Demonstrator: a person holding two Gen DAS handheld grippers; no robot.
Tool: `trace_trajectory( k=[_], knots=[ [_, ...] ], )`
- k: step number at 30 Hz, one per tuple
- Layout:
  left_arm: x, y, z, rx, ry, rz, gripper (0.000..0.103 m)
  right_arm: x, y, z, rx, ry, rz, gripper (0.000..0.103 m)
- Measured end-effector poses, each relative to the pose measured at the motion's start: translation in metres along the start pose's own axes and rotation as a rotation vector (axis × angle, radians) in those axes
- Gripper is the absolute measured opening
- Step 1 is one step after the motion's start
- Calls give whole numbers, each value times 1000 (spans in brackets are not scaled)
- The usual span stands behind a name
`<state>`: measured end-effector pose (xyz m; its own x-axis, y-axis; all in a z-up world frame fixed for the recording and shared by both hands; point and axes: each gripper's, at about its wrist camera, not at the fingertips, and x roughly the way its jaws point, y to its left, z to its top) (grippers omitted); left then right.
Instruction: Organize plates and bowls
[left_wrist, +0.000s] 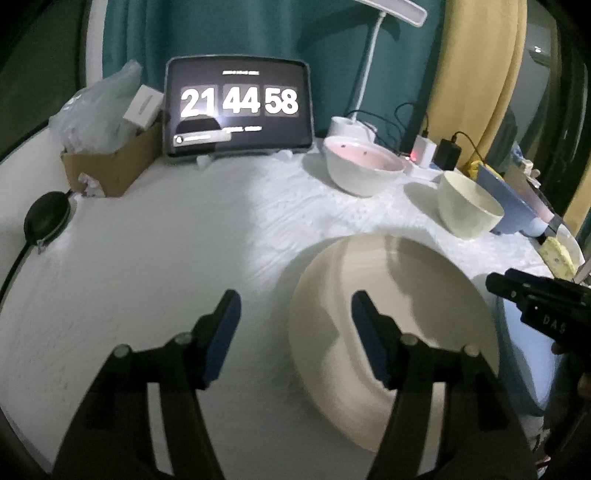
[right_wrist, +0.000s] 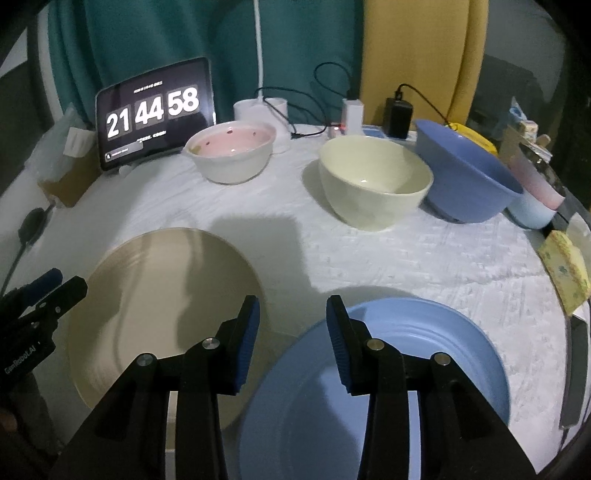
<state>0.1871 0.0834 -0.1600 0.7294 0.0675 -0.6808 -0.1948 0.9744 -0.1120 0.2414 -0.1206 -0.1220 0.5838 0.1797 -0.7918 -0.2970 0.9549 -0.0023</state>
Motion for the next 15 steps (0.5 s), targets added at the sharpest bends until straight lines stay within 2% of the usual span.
trace_trajectory(
  k=[7,10,15],
  knots=[
    [10,10,-5,-11,41,11,64,15,12,7,-19,36,50,42],
    [14,9,-7,0,58,3,64,18,15,10,-19,45,51,48],
    [19,6,-11,28,71,-3,64,30,18,14,-5,97,55,50]
  ],
)
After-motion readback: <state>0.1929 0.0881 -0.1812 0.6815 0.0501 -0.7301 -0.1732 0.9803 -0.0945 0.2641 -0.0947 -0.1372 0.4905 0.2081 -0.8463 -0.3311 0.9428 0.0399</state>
